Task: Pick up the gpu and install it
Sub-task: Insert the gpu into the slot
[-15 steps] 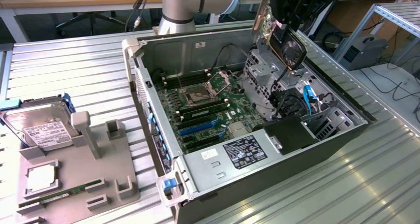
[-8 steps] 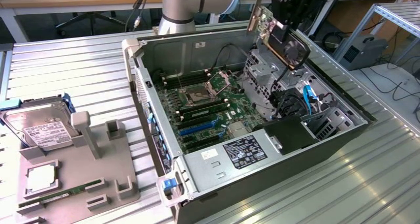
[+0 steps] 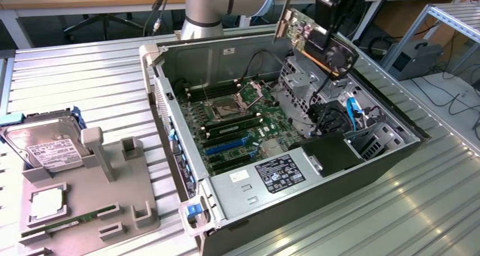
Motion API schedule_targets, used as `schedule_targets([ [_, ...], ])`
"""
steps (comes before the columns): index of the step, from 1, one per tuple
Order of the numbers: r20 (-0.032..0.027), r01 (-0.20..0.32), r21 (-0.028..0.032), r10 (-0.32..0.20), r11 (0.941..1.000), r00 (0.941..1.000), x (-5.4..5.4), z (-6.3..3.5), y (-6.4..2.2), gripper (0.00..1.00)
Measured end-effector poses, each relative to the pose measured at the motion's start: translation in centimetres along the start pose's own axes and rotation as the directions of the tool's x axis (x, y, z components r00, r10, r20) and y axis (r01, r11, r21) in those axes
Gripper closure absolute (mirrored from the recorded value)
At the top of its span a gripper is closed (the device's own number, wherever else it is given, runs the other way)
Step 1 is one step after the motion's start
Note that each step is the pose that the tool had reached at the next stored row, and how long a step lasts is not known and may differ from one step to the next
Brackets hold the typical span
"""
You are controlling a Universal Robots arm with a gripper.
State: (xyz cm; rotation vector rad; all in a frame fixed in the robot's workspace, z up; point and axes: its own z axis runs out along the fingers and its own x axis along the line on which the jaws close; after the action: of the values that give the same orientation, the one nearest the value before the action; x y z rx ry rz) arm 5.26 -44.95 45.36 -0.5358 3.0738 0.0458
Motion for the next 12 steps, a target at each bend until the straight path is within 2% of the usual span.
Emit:
schedule_targets([
  [2, -0.0010, 0.040, -0.0011, -0.040, 0.9992, 0.9992, 0.00, 0.00, 0.00, 0.73],
  [7, -0.0035, 0.151, -0.0042, -0.151, 0.9886, 0.9886, 0.00, 0.00, 0.00, 0.73],
  [10, -0.0052, 0.232, -0.0067, -0.232, 0.9726, 0.9726, 0.00, 0.00, 0.00, 0.73],
  [12, -0.0065, 0.305, -0.0091, -0.305, 0.9524, 0.9524, 0.00, 0.00, 0.00, 0.73],
])
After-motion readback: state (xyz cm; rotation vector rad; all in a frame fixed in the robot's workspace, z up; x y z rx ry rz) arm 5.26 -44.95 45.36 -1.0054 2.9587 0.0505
